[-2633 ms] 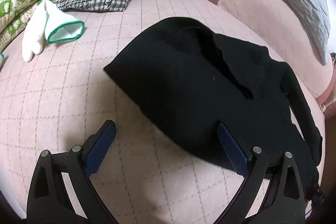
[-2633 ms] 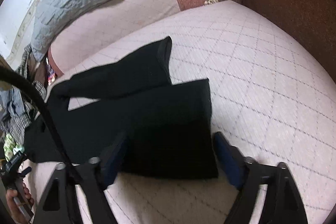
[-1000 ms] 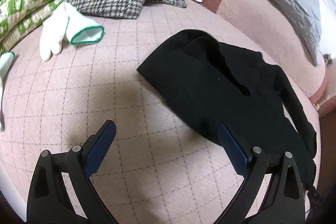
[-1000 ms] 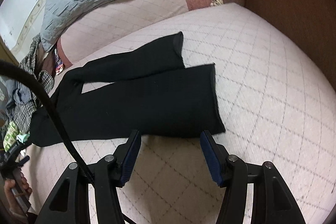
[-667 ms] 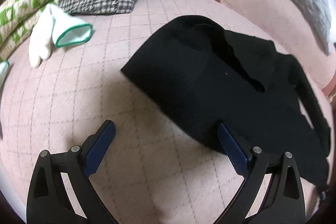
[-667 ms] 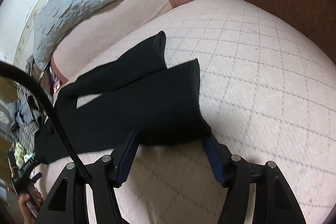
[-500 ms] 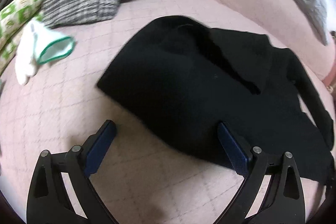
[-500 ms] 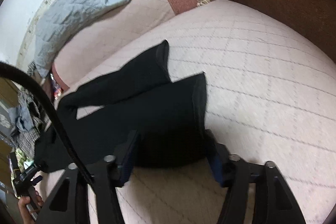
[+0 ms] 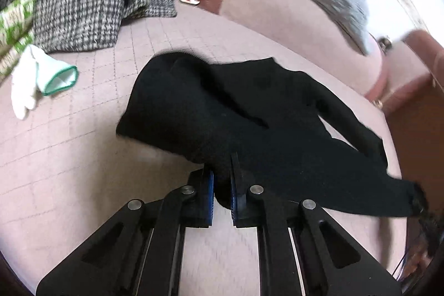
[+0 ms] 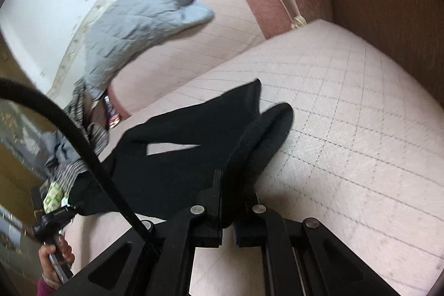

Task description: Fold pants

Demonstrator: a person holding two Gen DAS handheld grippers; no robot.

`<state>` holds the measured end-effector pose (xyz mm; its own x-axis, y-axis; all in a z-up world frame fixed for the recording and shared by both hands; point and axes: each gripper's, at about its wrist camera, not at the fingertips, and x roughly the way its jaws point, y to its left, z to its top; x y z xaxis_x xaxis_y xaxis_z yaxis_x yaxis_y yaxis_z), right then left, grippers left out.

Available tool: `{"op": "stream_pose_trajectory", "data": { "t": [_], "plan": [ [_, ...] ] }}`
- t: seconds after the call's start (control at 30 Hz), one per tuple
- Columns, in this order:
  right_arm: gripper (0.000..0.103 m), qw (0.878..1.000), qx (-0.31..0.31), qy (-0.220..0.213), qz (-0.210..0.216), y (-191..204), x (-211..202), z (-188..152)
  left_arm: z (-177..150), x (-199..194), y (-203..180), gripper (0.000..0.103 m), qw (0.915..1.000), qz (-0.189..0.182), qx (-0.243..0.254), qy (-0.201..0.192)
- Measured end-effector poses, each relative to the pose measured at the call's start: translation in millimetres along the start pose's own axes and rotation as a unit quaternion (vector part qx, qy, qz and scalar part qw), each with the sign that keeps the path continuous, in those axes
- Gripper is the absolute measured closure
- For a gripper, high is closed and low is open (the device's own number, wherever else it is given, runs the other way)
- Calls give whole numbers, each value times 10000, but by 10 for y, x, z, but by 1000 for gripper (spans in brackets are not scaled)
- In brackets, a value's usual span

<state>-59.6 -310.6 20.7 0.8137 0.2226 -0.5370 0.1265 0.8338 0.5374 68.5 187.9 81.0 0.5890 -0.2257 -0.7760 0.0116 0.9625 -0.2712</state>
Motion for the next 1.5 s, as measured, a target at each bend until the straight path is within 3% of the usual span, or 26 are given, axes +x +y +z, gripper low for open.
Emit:
{"op": "stream_pose_trajectory", "data": {
  "t": [0.13,0.27,0.37,0.43,0.47,0.53,0.6,0.63,0.67,0.7,0.73,0.87,1.03,1.2,1.33,1.5],
  "plan": [
    [99,9999,114,76,89,-60,-363,-157,-304,-260,68,95,9997,49,174,158],
    [98,9948,12,871,-533,-221,-205,-404,-569,-132,310,94,9975,252,-2,657],
    [97,9877,300,1285,-832,-344,-30,-466,-657,-184,455,91,9958,44,-398,825],
    [88,9883,84,1086,-1065,-283,-95,-407,-655,-350,486,91,9966,25,-415,714],
    [78,9874,-128,885,-1309,-220,-158,-347,-648,-474,480,91,9974,224,-312,608],
    [69,9850,-458,522,-1581,-103,-269,-220,-625,-685,435,90,9981,517,-81,310],
    [69,9884,-599,253,-1371,3,-307,-57,-519,-828,346,90,9985,543,96,65],
    [66,9913,-644,181,-1132,64,-282,29,-456,-852,288,82,9988,472,125,28],
    [60,9934,-690,160,-902,137,-216,116,-390,-855,253,63,9993,342,141,21],
    [57,9942,-782,169,-717,216,-112,206,-330,-838,190,52,9997,185,145,-17],
    [56,9939,-910,168,-595,290,-25,263,-272,-797,118,38,9998,43,156,-84],
    [56,9837,-1759,216,-322,650,501,548,60,-447,-234,37,9984,-410,395,-48],
    [55,9652,-2511,716,-116,943,1278,859,548,353,-614,37,9944,-680,594,545],
    [55,9363,-3312,1083,-431,987,2029,1031,833,913,-785,37,9934,-429,767,738],
    [55,9228,-3583,1264,-634,888,2413,1141,927,1258,-859,37,9904,-369,955,932],
    [55,9069,-3808,1645,-736,718,2735,1197,948,1552,-1058,37,9816,10,1620,1016]
  ]
}}
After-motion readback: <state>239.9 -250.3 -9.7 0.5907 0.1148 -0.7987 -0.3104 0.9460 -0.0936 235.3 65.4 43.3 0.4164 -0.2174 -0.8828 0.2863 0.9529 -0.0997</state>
